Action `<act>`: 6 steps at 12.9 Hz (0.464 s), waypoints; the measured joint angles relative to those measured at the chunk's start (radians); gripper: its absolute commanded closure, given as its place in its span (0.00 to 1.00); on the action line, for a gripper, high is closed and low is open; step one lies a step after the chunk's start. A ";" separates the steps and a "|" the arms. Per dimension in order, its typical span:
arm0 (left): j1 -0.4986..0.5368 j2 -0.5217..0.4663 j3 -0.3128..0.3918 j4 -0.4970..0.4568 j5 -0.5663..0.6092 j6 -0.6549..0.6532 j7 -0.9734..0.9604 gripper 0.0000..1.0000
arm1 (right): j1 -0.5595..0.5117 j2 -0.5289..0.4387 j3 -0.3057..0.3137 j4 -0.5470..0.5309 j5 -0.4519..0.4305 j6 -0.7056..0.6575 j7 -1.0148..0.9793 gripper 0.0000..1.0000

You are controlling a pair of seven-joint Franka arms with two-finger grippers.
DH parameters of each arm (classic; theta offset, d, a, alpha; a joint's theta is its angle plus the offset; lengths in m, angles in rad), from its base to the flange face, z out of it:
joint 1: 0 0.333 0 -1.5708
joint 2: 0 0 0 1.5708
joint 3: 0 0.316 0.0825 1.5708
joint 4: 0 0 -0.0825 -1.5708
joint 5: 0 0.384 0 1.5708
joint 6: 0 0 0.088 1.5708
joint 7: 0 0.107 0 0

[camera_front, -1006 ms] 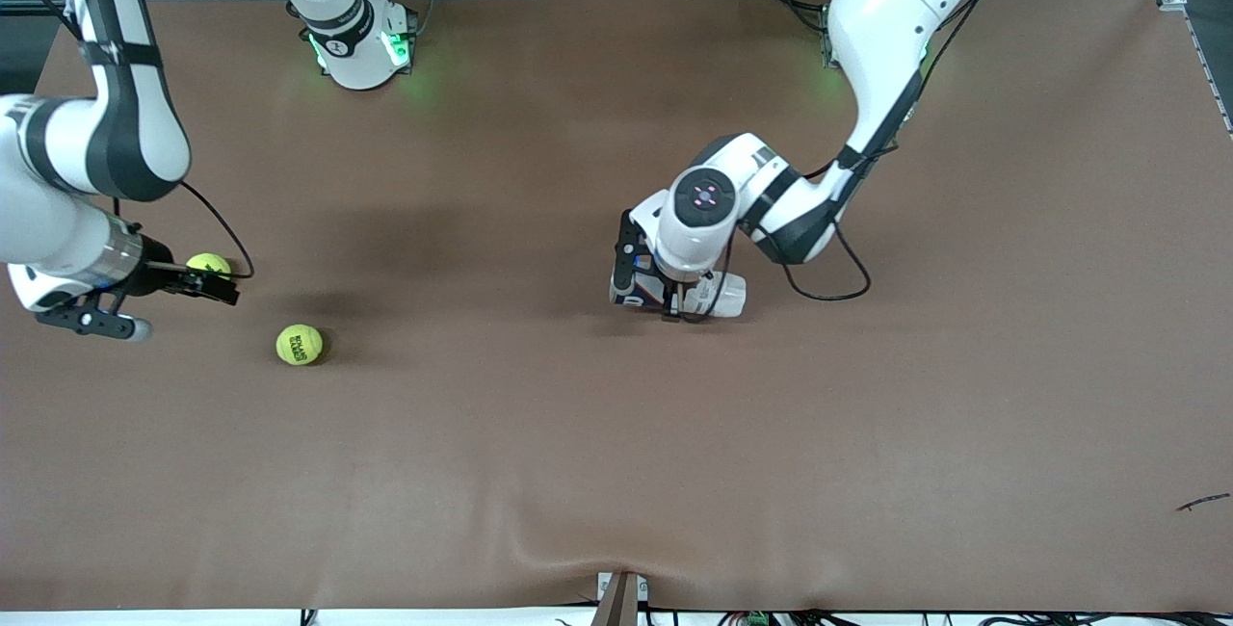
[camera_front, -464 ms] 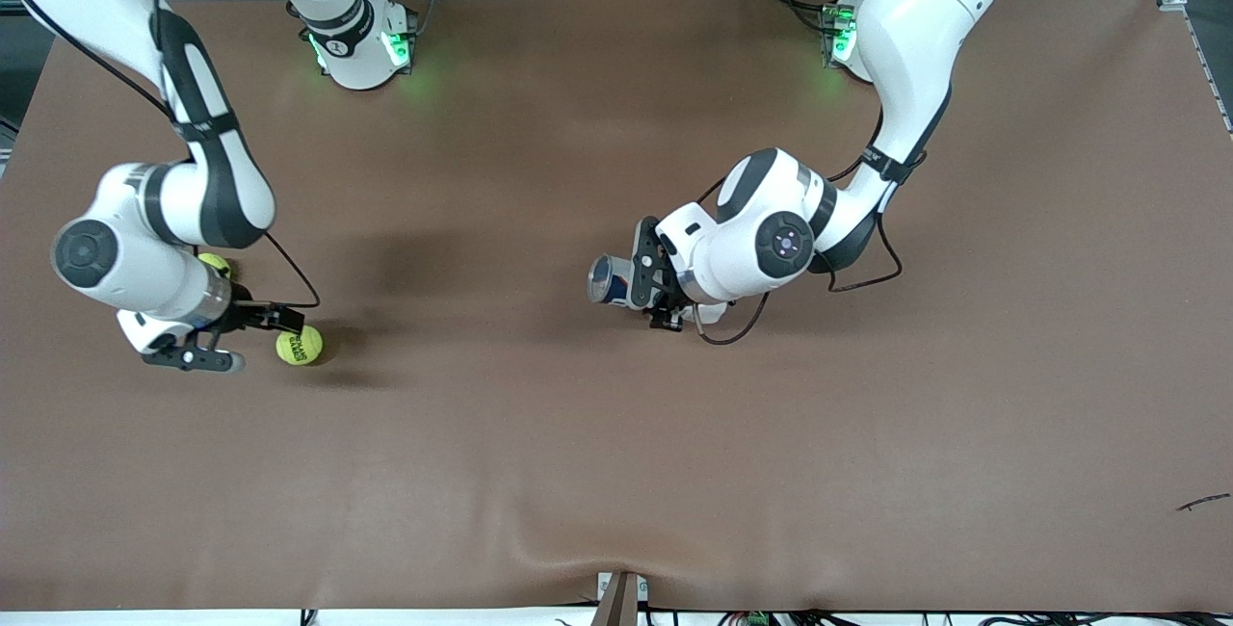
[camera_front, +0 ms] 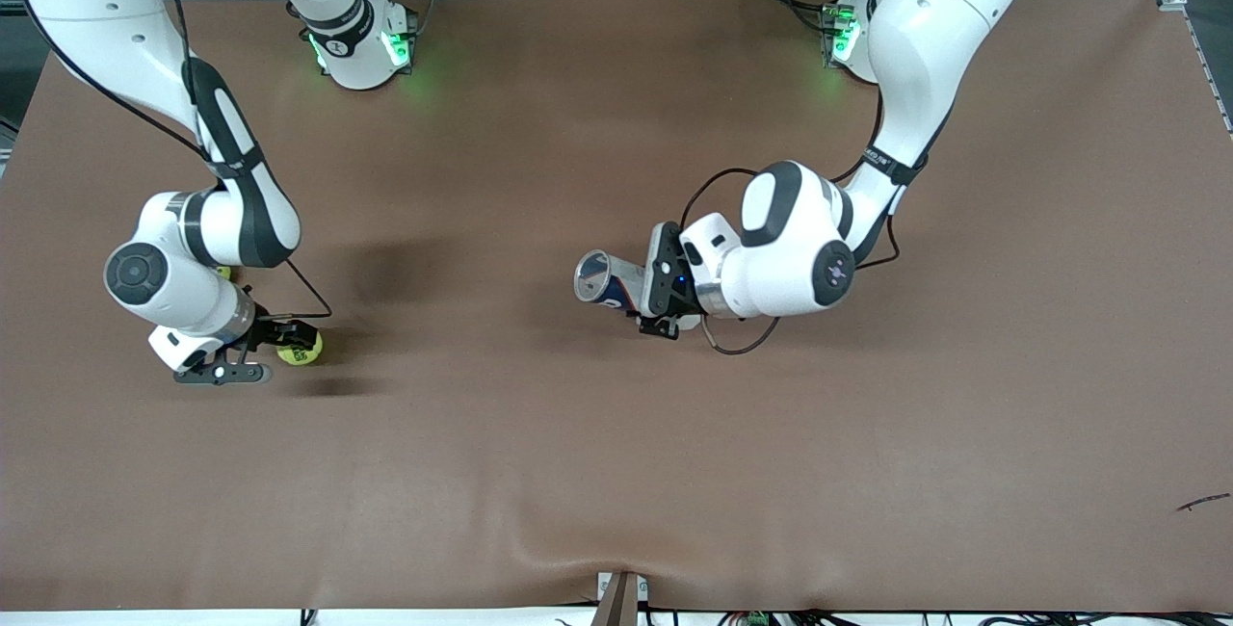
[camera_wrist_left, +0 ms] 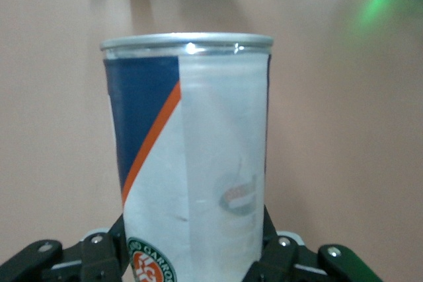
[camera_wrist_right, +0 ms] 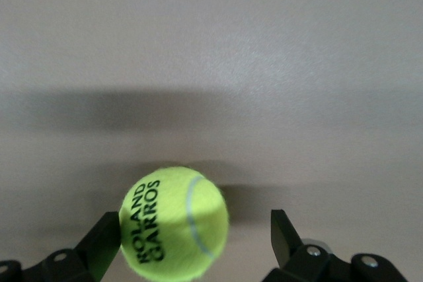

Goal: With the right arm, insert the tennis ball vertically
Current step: 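Stand the can upright with the left gripper while the right gripper holds the ball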

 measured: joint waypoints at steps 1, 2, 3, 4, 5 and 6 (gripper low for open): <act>0.004 0.014 0.002 0.000 -0.084 0.000 0.076 0.28 | 0.002 0.008 0.001 0.000 -0.001 0.001 0.000 0.00; 0.005 0.034 0.003 0.000 -0.177 0.000 0.162 0.28 | 0.003 0.013 0.002 0.000 -0.001 0.001 0.000 0.00; 0.004 0.058 0.003 0.000 -0.280 0.000 0.255 0.27 | 0.003 0.018 0.003 0.000 -0.001 0.001 0.000 0.00; -0.001 0.085 0.002 0.001 -0.382 0.000 0.340 0.27 | 0.003 0.024 0.003 0.000 -0.001 0.000 0.000 0.00; -0.008 0.109 0.002 0.002 -0.466 0.000 0.406 0.28 | 0.003 0.028 0.003 -0.002 -0.001 0.000 0.000 0.33; -0.020 0.129 0.000 0.007 -0.531 0.002 0.454 0.28 | 0.003 0.031 0.003 -0.005 -0.001 0.000 -0.001 0.69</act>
